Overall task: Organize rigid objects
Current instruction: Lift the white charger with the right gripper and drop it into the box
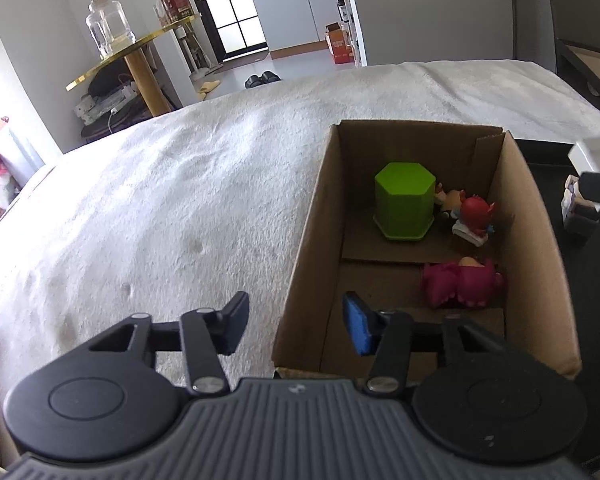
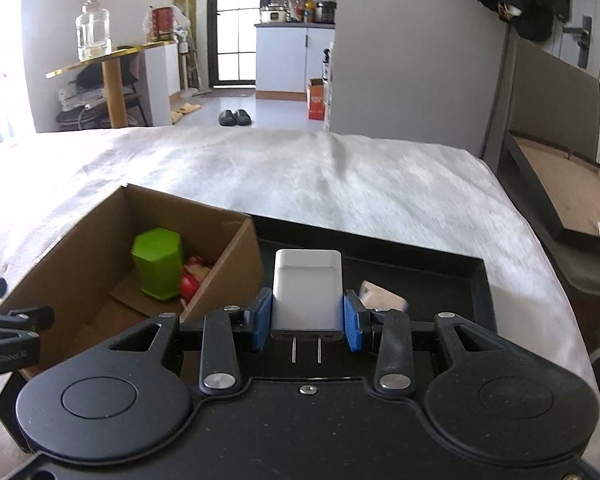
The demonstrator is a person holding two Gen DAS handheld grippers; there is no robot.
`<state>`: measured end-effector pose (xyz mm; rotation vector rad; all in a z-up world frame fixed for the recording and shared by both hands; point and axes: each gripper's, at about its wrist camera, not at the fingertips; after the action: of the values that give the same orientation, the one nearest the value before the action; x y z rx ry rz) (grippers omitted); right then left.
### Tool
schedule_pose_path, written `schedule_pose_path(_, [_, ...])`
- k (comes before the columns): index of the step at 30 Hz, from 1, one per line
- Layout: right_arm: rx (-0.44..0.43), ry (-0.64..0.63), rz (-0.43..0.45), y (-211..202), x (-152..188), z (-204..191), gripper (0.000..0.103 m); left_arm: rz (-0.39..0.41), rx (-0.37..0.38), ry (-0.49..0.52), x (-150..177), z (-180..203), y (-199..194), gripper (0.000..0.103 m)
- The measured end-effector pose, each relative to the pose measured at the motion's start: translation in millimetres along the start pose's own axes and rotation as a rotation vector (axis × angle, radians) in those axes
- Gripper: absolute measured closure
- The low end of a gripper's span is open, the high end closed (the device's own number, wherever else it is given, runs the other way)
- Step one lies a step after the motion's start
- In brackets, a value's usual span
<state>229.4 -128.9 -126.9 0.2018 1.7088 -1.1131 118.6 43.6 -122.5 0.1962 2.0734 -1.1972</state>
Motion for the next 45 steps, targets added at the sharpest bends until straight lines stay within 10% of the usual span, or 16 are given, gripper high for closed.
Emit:
schedule_pose_path(6, [-0.032, -0.014, 0.015, 3.1, -7.3, -15.3, 0.067, -0.029, 0.018, 0.002, 5.0, -3.5, 7.9, 0.082])
schedule_pose_path(35, [-0.215, -0.178, 0.031, 25.9, -10.9, -87.3, 0.064, 0.002, 0.059, -0.029, 6.5, -9.8, 10.4, 0.085])
schedule_pose_path(45, [-0.154, -0.173, 0.037, 10.7, -8.7, -69.2, 0.055, -0.010, 0.047, -0.030, 3.6, -7.0, 9.1, 0.085])
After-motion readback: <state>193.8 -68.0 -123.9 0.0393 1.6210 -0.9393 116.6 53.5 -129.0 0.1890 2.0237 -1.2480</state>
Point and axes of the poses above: each gripper's, at about its wrist camera, not at the fingertips, and y roughly the way its jaws point, z to its right, x to its underside, and after that the axes turned 4 degrees about -x, right-handed
